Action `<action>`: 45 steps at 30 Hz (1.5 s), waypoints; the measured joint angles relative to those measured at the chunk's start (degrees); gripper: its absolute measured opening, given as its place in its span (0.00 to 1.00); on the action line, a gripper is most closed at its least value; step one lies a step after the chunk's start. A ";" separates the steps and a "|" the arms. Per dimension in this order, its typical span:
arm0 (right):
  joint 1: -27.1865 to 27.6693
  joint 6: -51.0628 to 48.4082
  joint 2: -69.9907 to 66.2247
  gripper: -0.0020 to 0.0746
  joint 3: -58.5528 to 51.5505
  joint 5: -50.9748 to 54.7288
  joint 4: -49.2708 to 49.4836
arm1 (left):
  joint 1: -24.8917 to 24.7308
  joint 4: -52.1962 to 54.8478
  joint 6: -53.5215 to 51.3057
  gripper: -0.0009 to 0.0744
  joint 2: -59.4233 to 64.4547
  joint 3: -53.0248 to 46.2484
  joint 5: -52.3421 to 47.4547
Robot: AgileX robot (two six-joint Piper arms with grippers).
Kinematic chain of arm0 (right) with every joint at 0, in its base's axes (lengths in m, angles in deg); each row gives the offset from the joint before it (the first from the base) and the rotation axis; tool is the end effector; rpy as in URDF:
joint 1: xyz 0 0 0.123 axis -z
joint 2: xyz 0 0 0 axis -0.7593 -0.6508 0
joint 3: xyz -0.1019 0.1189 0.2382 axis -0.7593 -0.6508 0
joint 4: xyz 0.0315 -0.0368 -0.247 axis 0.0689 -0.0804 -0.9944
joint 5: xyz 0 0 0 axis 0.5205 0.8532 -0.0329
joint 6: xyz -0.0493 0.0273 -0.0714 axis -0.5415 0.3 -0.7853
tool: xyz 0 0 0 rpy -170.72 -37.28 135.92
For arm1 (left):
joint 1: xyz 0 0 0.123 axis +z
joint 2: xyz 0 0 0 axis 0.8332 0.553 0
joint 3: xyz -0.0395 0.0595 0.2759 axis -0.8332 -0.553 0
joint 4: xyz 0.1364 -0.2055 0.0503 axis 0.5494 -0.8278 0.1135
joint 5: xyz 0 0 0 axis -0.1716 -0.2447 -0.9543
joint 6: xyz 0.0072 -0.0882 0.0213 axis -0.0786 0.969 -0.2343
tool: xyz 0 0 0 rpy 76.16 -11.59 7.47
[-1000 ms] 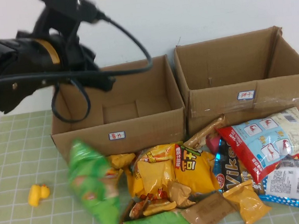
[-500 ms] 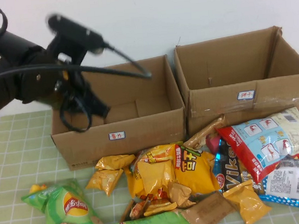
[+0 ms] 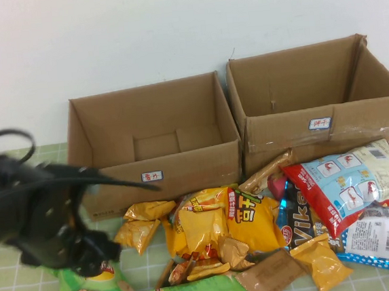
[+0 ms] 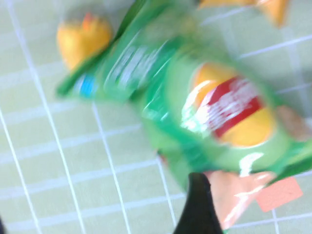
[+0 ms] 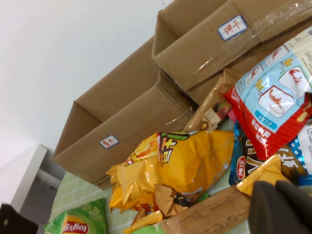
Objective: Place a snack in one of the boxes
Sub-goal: Pick up the potato chip
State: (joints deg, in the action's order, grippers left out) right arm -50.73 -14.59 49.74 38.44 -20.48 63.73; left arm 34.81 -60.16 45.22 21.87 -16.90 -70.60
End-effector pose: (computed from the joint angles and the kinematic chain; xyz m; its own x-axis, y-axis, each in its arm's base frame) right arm 0.0499 0.0271 0.1789 -0.3567 0.5748 -0.7365 -0.1050 0.7587 0.6430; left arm 0.2720 -0.0925 0.2045 -0.9348 0.1509 -0.3214 0.1305 0.9879 0.0844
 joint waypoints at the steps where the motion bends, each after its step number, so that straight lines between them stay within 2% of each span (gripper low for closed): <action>1: 0.00 0.00 0.00 0.02 0.00 0.00 0.00 | 1.38 -0.24 2.16 0.63 0.00 -1.53 1.33; 6: 0.00 0.00 0.00 0.02 0.00 0.00 0.00 | 7.76 -1.86 6.65 0.64 0.42 -4.26 6.08; 9: 0.00 0.00 0.00 0.02 0.00 0.00 0.00 | 9.66 -4.07 6.89 0.64 2.12 -4.26 8.60; 27: 0.00 -1.06 0.00 0.02 0.00 0.00 0.69 | 10.46 -11.02 2.58 0.63 20.61 -2.92 20.01; 30: 0.00 -1.15 0.00 0.02 0.00 0.00 0.94 | 10.55 -13.13 -1.01 0.53 21.89 -2.67 20.16; 34: 0.00 -1.15 0.00 0.02 0.00 0.00 0.94 | 10.55 -14.49 -3.78 0.20 21.90 -2.45 21.18; 36: 0.00 -1.15 0.00 0.02 0.00 0.00 0.94 | 10.55 -15.05 -5.41 0.12 21.37 -2.11 21.18; 39: 0.00 -1.15 0.00 0.02 0.00 0.00 1.01 | 10.55 -16.09 -8.08 0.06 20.16 -1.97 20.55; 45: 0.00 -1.28 0.00 0.02 0.00 0.00 1.01 | 10.55 -17.13 -14.20 0.03 12.52 -1.97 19.25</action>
State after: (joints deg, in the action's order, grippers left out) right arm -50.73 -15.86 49.74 38.44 -20.48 64.75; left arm 45.35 -77.29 31.02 34.39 -18.86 -51.35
